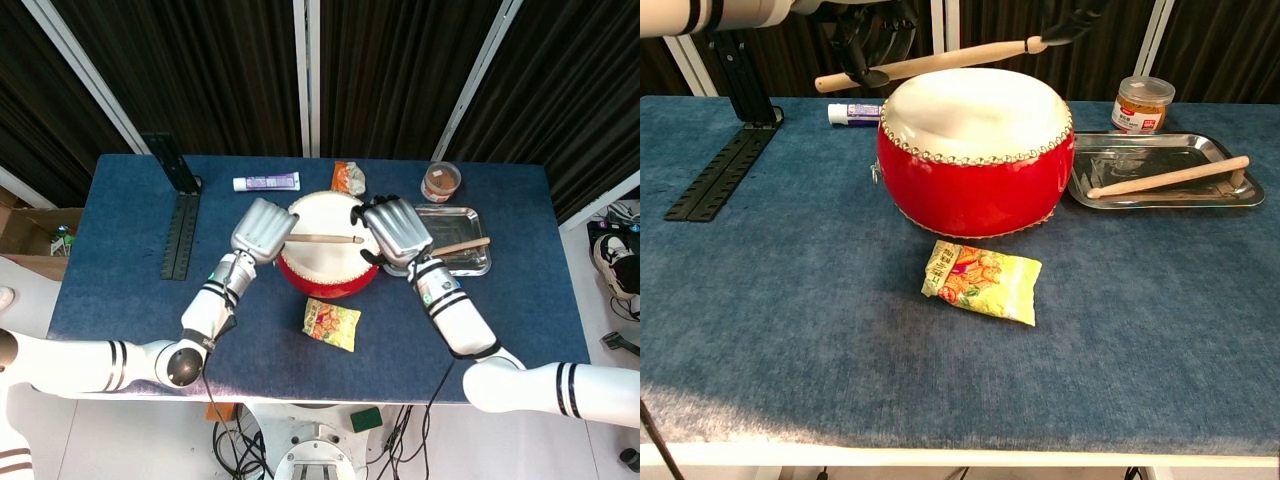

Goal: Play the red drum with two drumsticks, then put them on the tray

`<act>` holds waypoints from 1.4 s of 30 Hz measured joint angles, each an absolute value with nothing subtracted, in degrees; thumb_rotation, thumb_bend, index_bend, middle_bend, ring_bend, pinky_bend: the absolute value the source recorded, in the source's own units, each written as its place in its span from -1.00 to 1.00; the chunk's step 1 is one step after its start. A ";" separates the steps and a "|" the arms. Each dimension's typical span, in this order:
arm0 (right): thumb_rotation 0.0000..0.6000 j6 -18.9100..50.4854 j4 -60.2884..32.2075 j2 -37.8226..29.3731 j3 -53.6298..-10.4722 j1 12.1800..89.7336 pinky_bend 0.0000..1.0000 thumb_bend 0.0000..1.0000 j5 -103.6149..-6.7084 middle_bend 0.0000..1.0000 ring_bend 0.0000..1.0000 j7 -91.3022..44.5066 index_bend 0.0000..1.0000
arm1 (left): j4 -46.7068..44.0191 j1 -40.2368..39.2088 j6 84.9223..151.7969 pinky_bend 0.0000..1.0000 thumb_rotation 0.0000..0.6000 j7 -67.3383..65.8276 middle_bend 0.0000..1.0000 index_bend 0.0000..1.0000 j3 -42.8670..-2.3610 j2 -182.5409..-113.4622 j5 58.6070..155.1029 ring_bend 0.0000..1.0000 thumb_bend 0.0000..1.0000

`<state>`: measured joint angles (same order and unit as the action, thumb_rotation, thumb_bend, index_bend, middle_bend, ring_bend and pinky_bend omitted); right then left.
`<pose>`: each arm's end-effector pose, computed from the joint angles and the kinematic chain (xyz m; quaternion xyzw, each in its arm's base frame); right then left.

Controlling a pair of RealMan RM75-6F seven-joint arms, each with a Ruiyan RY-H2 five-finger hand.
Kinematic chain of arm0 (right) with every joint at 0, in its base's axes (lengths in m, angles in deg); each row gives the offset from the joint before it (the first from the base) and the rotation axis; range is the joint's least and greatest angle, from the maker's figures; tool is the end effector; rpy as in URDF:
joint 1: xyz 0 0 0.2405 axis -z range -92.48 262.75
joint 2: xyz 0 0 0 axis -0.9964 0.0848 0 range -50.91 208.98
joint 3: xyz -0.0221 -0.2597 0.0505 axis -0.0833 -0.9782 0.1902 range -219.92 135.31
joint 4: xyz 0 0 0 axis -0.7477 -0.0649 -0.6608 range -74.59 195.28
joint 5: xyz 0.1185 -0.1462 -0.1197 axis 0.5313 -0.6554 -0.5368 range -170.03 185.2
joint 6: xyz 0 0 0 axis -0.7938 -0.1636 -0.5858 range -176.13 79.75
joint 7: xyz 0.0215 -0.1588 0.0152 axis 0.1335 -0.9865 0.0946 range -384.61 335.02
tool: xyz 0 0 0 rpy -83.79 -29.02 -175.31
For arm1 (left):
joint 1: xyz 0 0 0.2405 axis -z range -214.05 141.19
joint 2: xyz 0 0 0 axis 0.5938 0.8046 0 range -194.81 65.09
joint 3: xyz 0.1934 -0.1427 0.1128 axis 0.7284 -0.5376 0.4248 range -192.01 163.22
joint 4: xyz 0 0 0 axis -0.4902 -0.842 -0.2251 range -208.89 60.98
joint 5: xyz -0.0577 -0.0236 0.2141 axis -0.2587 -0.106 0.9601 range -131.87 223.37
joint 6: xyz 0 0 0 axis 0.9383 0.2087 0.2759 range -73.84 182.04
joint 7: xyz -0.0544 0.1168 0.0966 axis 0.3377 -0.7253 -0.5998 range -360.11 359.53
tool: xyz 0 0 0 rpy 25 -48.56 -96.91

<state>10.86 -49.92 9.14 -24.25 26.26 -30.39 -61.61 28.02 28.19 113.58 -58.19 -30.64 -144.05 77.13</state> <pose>-0.0219 -0.3872 0.0653 0.7454 -0.3304 0.3936 0.4246 -0.0130 0.3998 0.0157 -0.7982 -0.2231 -0.2927 0.4769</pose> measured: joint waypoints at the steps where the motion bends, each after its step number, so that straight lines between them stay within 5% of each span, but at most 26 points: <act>1: 1.00 11.46 -49.47 8.16 -24.18 25.63 -0.17 -0.51 -29.95 -0.01 -0.37 -62.14 -0.05 | 28.20 28.53 113.72 0.12 1.00 -57.79 0.29 0.28 -30.70 -143.94 76.71 0.09 -0.03; 42: 1.00 15.68 -36.83 -7.07 -23.74 24.52 -0.15 -0.35 -40.42 0.11 -0.25 -52.13 0.11 | 31.73 31.71 113.15 0.12 1.00 -45.33 0.29 0.28 -29.02 -138.83 76.02 0.09 -0.03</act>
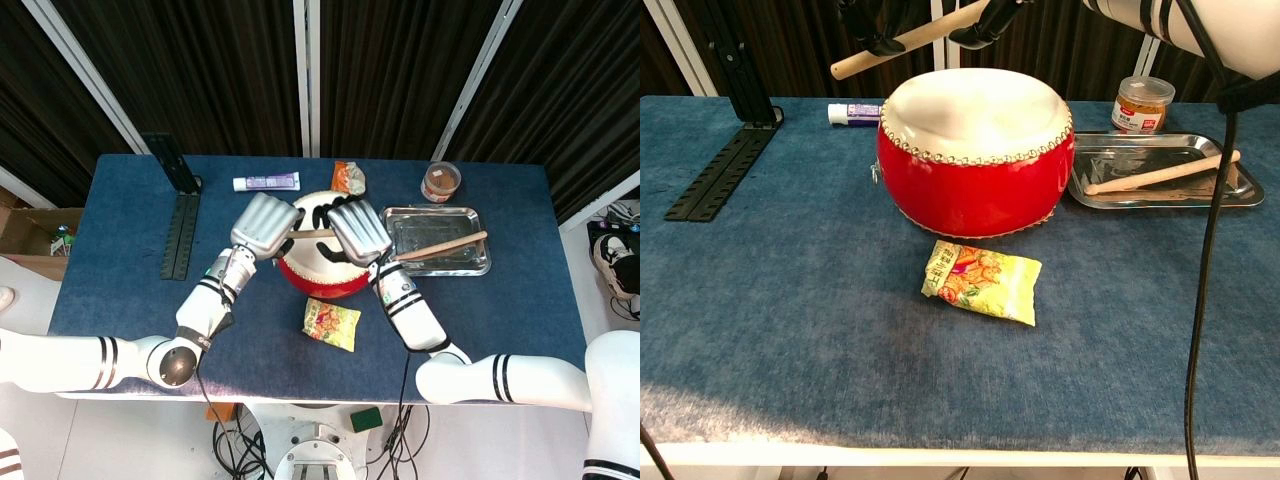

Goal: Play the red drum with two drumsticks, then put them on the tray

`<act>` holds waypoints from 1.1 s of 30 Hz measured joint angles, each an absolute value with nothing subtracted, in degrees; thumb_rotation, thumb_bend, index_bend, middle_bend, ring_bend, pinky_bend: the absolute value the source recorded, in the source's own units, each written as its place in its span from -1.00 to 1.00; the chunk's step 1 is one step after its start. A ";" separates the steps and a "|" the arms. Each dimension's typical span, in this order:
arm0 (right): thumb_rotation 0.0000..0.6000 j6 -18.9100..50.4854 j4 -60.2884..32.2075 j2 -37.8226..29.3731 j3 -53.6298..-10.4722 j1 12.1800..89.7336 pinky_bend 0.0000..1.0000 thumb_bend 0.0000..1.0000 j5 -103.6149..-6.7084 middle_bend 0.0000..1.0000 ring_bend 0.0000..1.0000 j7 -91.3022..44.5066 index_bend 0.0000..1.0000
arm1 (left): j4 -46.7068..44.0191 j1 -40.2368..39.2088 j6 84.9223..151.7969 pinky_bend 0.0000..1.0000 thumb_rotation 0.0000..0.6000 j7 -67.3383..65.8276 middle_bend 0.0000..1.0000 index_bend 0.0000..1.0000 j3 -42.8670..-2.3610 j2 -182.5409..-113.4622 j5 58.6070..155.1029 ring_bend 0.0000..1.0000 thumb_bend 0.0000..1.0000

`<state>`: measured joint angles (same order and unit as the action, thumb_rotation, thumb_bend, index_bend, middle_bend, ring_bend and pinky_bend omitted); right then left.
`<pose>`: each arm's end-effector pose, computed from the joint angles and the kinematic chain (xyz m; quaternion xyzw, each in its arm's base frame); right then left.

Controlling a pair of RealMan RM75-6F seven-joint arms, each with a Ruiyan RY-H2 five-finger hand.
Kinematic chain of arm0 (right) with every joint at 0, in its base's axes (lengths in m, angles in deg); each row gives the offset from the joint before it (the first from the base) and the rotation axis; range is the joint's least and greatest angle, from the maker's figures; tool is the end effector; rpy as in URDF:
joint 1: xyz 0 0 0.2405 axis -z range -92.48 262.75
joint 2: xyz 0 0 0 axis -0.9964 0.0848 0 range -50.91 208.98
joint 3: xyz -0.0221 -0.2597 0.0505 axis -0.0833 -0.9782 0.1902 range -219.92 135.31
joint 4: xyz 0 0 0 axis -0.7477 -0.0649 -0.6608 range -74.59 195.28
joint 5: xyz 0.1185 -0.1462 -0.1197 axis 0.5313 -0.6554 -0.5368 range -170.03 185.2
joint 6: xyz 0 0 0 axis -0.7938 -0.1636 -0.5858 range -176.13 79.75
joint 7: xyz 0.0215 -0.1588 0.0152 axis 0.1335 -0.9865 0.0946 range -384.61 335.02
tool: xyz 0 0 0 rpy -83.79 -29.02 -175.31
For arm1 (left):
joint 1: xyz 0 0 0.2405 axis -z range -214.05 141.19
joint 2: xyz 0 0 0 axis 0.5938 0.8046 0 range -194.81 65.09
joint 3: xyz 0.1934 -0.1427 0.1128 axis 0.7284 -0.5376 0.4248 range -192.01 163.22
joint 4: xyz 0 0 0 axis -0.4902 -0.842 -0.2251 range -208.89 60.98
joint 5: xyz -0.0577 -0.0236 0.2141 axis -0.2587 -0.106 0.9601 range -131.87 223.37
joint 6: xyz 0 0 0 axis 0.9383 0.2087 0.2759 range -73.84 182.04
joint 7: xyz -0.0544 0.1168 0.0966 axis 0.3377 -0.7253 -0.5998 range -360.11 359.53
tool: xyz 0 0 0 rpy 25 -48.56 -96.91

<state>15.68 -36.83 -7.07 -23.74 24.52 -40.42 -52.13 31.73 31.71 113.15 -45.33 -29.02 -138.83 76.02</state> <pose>0.0056 -0.3947 0.0094 0.7064 -0.3447 0.4843 0.3843 0.0019 0.3978 0.0358 -0.7828 -0.2808 -0.3410 0.4384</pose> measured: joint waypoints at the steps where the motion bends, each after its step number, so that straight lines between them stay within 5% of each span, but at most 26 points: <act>1: 1.00 15.69 -36.65 -7.25 -23.69 24.53 -0.15 -0.35 -40.57 0.11 -0.24 -52.04 0.12 | 31.76 31.77 113.09 0.12 1.00 -45.08 0.29 0.28 -29.00 -138.75 75.98 0.09 -0.03; 12: 1.00 16.24 -34.01 -9.58 -23.19 25.17 -0.12 -0.33 -43.92 0.17 -0.15 -49.83 0.22 | 31.94 32.26 112.19 0.12 1.00 -42.54 0.29 0.28 -28.78 -137.98 75.39 0.09 -0.03; 28: 1.00 17.67 -31.68 -11.92 -22.59 26.00 -0.01 -0.05 -46.60 0.36 0.13 -50.44 0.49 | 32.25 32.32 111.31 0.12 1.00 -39.13 0.29 0.27 -28.22 -136.55 75.69 0.09 -0.03; 33: 1.00 18.01 -31.33 -11.99 -22.57 26.54 0.04 0.05 -47.66 0.43 0.21 -50.30 0.59 | 32.25 32.30 111.78 0.13 1.00 -39.10 0.23 0.10 -27.70 -136.34 76.62 0.08 -0.07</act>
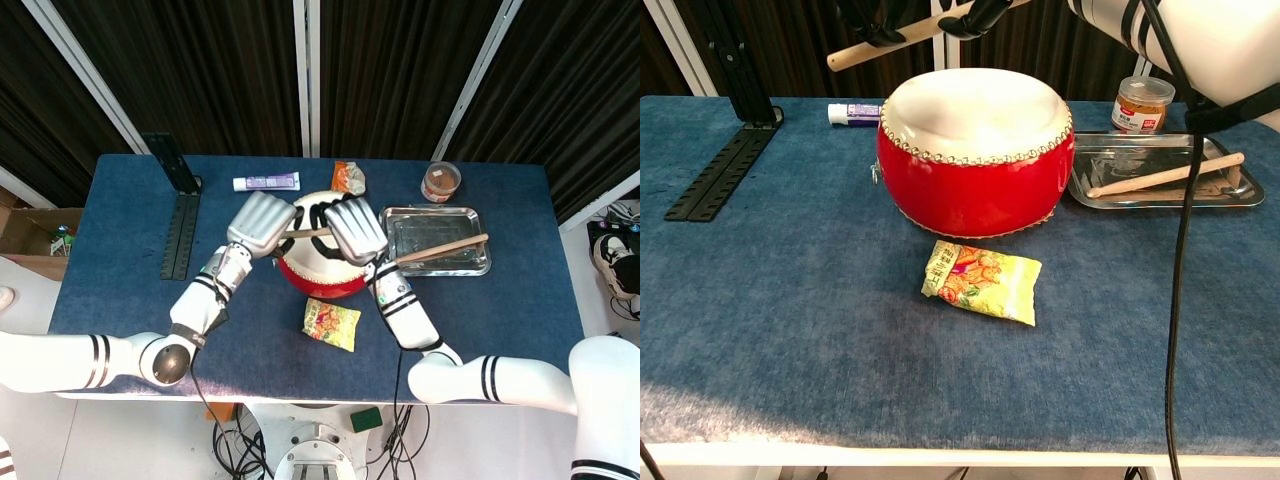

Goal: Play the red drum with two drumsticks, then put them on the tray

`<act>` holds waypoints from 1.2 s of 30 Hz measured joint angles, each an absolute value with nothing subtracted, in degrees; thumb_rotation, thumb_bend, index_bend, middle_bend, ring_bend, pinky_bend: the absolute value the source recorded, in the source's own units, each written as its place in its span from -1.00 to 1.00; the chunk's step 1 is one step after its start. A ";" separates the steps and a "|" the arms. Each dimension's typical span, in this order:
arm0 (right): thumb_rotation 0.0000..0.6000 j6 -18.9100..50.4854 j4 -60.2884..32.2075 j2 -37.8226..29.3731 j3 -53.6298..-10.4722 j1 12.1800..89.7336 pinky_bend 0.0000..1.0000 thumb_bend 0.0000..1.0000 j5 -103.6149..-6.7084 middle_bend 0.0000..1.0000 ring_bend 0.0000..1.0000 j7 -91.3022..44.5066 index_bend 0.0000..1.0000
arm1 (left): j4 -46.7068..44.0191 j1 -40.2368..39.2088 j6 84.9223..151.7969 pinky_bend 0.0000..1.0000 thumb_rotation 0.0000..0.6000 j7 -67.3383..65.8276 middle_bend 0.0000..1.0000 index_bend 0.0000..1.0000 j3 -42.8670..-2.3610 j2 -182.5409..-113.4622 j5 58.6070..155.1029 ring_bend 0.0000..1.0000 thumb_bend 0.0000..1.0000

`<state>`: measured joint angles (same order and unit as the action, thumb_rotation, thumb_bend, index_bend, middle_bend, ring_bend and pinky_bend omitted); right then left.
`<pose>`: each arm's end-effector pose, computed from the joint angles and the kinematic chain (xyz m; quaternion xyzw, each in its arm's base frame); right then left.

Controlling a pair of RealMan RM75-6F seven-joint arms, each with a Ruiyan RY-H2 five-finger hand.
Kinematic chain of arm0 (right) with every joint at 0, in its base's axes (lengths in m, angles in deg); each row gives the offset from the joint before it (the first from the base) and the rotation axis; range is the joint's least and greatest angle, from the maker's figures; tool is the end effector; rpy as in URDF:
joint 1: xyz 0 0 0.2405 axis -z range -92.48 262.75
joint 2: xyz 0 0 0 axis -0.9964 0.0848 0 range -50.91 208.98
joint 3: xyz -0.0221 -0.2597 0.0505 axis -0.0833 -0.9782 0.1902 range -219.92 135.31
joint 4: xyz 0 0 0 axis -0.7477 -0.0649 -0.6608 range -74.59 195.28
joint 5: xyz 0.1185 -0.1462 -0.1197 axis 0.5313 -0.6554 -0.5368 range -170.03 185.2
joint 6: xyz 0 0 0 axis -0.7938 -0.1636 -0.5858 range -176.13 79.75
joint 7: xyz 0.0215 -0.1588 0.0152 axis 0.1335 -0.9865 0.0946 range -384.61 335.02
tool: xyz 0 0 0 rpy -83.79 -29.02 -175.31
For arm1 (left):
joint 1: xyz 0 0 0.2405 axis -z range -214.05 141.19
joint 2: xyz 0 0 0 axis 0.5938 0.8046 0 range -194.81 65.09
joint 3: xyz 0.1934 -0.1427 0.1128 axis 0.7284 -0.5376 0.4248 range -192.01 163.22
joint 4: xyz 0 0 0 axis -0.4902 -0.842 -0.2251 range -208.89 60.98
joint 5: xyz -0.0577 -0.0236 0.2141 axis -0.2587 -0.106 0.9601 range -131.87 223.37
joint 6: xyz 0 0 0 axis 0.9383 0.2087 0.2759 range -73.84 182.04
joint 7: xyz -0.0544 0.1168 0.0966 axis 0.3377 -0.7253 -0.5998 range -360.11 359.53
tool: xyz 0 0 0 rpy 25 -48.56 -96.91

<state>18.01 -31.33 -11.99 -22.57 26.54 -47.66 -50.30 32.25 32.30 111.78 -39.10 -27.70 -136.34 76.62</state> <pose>0.0054 -0.3979 0.0020 0.6866 -0.3214 0.5197 0.3939 -0.0013 0.3998 0.0444 -0.7761 -0.3060 -0.3534 0.4232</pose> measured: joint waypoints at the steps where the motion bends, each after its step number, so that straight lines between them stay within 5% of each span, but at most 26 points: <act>1: 1.00 18.05 -31.27 -11.98 -22.58 26.68 0.05 0.07 -47.89 0.44 0.23 -50.12 0.61 | 32.19 32.25 111.92 0.13 1.00 -39.00 0.19 0.01 -27.58 -136.34 76.84 0.08 -0.10; 8: 1.00 18.34 -30.81 -11.59 -22.80 27.96 0.08 0.18 -49.69 0.46 0.26 -48.87 0.67 | 31.78 31.89 113.45 0.14 1.00 -38.67 0.08 -0.26 -27.26 -136.69 78.18 0.07 -0.39; 18: 1.00 19.14 -31.46 -9.15 -23.24 30.48 0.10 0.22 -52.59 0.47 0.27 -46.89 0.70 | 31.81 30.46 116.49 0.15 1.00 -38.76 0.00 -0.50 -26.51 -136.97 80.86 0.06 -0.50; 36: 1.00 18.52 -27.74 7.11 -31.95 42.62 0.10 0.23 -55.86 0.47 0.27 -46.90 0.70 | 31.34 15.42 127.23 0.15 1.00 -30.55 -0.11 -0.57 -19.98 -133.21 95.23 -0.02 -0.54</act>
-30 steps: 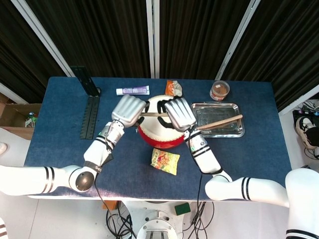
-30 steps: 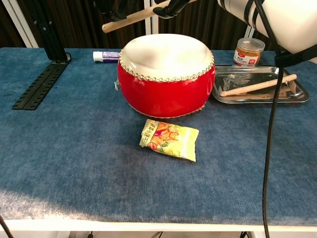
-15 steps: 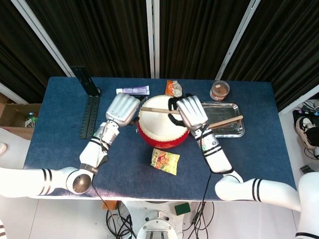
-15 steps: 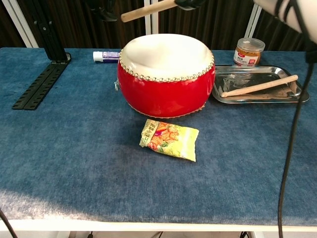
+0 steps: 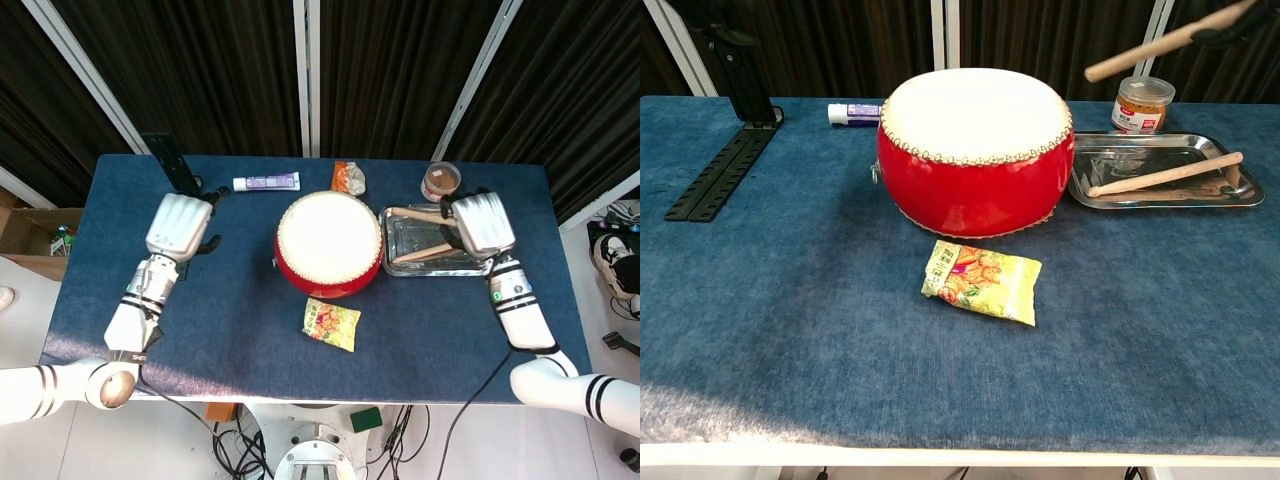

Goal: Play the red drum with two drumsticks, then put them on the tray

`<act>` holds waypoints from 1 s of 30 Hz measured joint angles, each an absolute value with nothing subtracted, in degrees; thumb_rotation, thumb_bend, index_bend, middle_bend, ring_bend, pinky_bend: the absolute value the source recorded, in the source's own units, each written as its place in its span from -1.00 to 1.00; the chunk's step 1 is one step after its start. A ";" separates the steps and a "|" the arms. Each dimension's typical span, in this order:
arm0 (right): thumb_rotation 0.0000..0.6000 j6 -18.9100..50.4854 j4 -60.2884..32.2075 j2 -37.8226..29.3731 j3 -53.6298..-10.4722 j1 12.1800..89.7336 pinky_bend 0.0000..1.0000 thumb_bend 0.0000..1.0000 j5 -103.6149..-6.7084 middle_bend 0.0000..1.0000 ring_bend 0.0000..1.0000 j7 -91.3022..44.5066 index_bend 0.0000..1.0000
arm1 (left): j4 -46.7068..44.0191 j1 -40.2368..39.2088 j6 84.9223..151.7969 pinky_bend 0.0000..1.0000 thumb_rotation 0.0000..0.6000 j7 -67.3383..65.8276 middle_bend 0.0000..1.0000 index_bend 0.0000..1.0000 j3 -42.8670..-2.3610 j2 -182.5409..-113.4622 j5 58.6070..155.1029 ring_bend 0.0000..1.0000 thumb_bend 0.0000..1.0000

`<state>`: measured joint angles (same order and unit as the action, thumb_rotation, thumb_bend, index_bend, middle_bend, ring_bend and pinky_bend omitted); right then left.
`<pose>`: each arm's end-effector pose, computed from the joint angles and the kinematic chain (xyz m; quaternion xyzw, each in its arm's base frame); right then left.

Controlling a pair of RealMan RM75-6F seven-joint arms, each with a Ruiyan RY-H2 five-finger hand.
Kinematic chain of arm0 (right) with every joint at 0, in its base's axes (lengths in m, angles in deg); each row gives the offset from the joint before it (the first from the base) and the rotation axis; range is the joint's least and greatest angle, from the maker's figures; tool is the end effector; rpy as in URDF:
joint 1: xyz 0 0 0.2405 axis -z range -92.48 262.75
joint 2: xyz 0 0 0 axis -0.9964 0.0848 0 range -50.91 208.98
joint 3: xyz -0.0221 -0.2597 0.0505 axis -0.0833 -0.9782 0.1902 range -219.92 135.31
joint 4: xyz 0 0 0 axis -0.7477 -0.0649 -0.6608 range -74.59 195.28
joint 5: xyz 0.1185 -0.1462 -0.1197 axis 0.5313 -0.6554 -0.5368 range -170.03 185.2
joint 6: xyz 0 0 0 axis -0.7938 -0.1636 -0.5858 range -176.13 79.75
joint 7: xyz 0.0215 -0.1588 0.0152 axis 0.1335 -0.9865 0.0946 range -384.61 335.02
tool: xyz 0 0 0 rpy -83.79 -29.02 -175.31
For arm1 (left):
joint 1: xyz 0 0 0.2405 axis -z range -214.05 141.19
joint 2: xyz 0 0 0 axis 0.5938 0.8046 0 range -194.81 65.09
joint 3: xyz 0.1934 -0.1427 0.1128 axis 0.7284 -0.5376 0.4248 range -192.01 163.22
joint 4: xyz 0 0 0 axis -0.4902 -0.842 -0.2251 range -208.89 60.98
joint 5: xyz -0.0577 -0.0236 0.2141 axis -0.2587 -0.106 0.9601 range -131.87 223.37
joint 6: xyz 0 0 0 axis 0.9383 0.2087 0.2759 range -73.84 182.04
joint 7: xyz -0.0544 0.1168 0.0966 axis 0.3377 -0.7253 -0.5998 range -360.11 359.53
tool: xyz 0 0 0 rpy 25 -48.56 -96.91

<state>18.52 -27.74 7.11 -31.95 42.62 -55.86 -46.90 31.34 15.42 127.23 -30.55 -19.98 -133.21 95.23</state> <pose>-0.1751 -0.4064 0.1030 0.6911 -0.2547 0.3819 0.5582 -0.1158 0.3814 0.0933 -0.6999 -0.2932 -0.3780 0.5303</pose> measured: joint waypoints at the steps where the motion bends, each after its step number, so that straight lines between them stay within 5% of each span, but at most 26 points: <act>1: 1.00 18.00 -26.77 7.24 -32.39 43.00 0.10 0.23 -55.94 0.47 0.27 -46.54 0.70 | 31.15 14.19 127.87 0.15 1.00 -29.56 -0.11 -0.57 -19.63 -132.99 96.52 -0.02 -0.54; 12: 1.00 13.56 -18.37 5.79 -35.71 43.78 0.06 0.23 -56.91 0.45 0.25 -52.50 0.69 | 30.71 8.18 128.32 0.15 1.00 -25.81 -0.11 -0.57 -18.39 -132.38 101.74 -0.03 -0.55; 30: 1.00 12.51 -18.63 -4.09 -36.54 34.09 -0.12 0.23 -36.01 0.42 0.20 -101.48 0.67 | 30.19 2.67 125.70 0.15 1.00 -22.33 -0.11 -0.57 -19.64 -131.91 102.55 -0.05 -0.55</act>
